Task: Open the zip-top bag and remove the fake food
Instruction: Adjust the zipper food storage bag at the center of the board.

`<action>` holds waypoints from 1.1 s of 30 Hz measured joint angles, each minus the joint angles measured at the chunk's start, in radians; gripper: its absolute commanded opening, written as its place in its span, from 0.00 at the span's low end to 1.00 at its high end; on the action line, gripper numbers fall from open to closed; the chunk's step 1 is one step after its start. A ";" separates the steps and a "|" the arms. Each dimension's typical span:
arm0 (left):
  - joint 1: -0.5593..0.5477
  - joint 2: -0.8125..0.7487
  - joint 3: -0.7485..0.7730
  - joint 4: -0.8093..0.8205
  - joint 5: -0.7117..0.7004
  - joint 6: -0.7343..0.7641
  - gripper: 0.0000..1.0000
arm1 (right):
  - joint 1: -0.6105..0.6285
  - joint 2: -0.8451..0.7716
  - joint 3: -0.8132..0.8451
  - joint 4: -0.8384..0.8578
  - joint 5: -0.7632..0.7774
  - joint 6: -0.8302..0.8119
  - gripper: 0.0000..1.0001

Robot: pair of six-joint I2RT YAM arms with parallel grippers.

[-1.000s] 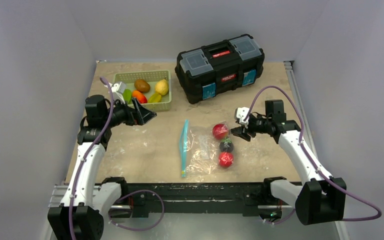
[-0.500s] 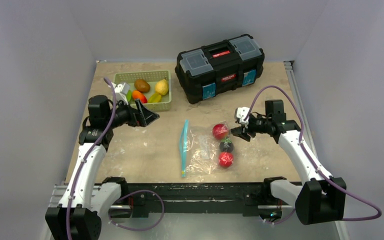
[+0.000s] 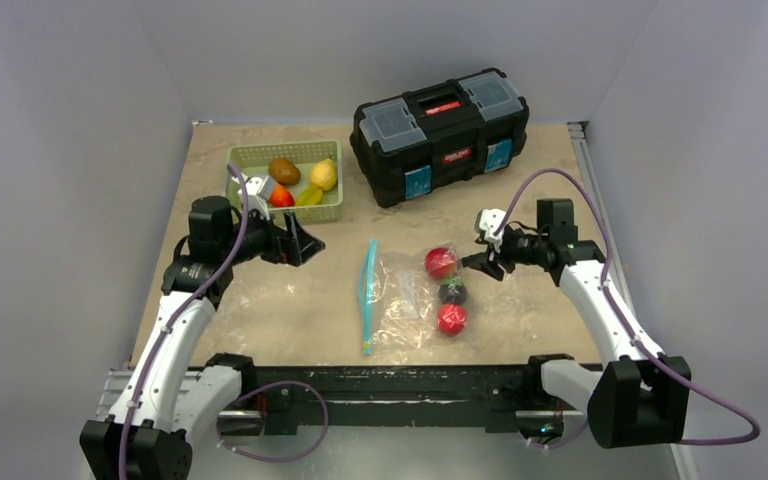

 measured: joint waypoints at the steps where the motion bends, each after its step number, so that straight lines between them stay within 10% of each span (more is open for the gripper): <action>1: -0.002 -0.001 0.000 -0.003 -0.006 0.002 1.00 | -0.001 0.001 0.000 0.002 0.000 0.001 0.54; 33: -0.027 -0.005 0.002 -0.057 -0.062 0.049 0.94 | -0.001 0.275 0.178 -0.053 0.035 -0.091 0.53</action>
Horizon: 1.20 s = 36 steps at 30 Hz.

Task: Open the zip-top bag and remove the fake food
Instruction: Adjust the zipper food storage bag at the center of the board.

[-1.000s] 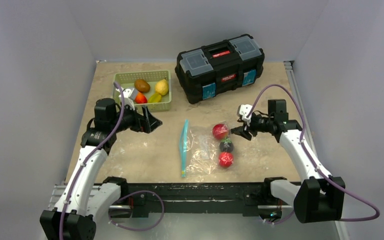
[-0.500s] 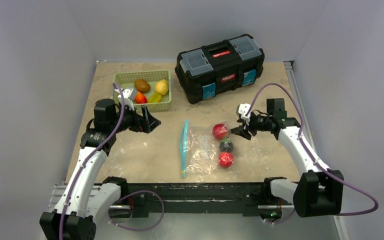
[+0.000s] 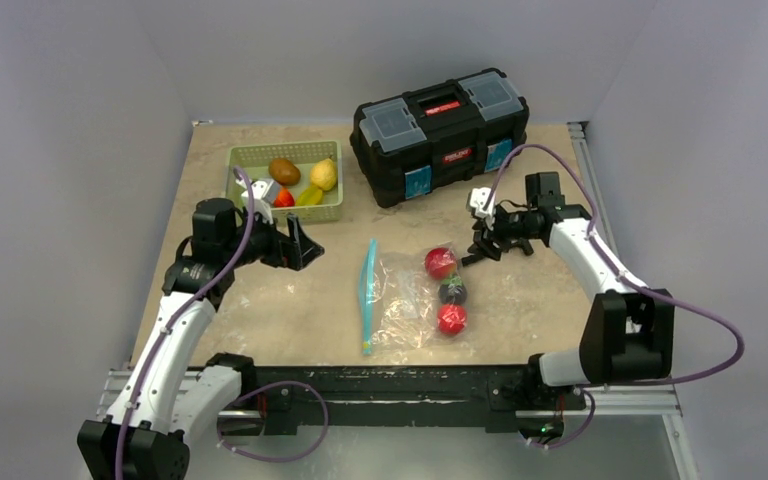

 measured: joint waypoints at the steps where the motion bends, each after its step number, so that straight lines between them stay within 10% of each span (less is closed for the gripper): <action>1: -0.001 0.000 0.000 -0.001 0.000 0.002 0.93 | 0.003 0.014 0.016 -0.004 0.003 -0.004 0.53; 15: -0.076 0.070 0.016 -0.015 0.015 0.002 0.69 | 0.224 0.069 0.048 -0.020 0.104 0.011 0.52; 23: -0.172 0.146 0.016 -0.036 -0.003 -0.068 0.38 | 0.237 0.105 0.032 -0.008 0.161 0.019 0.38; 36: -0.277 0.189 -0.125 0.039 -0.057 -0.216 0.36 | 0.309 0.184 0.021 0.013 0.236 0.012 0.06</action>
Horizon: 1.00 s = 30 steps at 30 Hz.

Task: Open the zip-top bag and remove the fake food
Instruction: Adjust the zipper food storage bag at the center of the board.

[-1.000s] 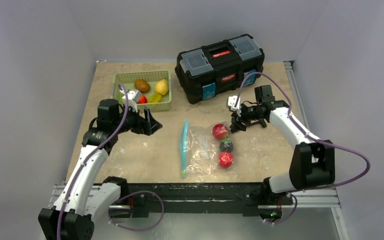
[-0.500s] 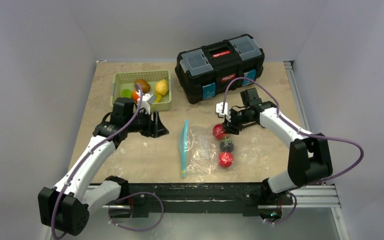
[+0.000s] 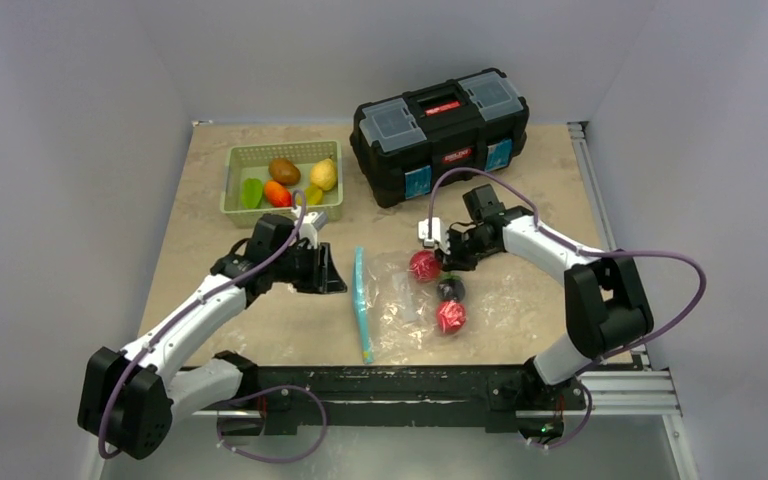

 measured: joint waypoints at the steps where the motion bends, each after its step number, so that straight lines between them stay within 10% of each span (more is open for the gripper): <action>1: -0.007 0.007 0.000 0.007 -0.002 -0.003 0.36 | 0.005 0.007 0.000 0.000 0.003 0.002 0.04; 15: -0.046 0.005 -0.046 0.086 -0.034 -0.054 0.40 | 0.070 0.091 0.011 0.020 0.042 0.069 0.14; 30: -0.049 -0.341 -0.145 0.082 -0.187 -0.053 0.94 | 0.054 0.027 0.025 -0.042 -0.037 0.053 0.39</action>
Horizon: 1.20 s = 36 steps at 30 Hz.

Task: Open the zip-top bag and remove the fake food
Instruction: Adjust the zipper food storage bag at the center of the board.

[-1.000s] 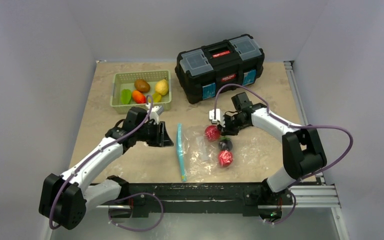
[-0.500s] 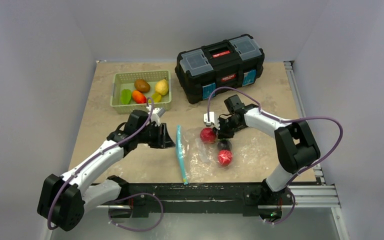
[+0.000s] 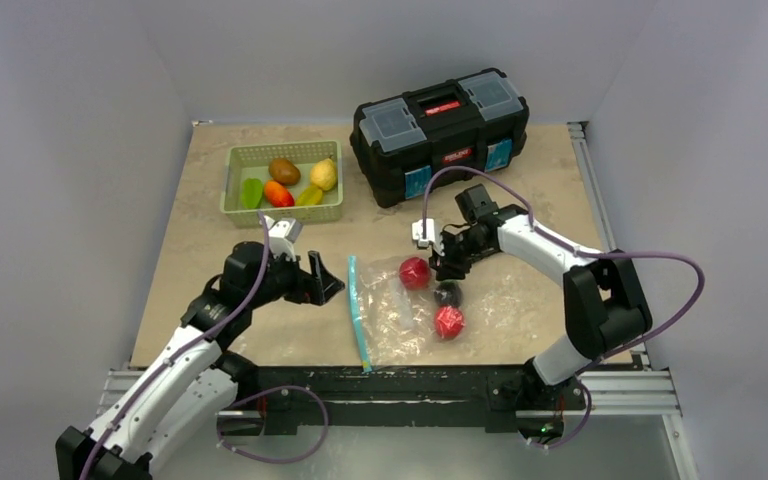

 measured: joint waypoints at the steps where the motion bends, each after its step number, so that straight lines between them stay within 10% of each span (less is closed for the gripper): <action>1: 0.000 -0.030 -0.004 -0.002 -0.015 0.000 0.97 | -0.003 -0.012 0.002 -0.008 -0.002 -0.005 0.40; 12: 0.000 -0.106 -0.011 -0.005 -0.047 -0.002 1.00 | -0.012 -0.072 0.062 -0.086 -0.004 -0.083 0.52; 36: 0.000 -0.058 -0.041 -0.038 -0.047 -0.028 0.92 | 0.080 0.058 0.118 -0.158 0.018 -0.300 0.47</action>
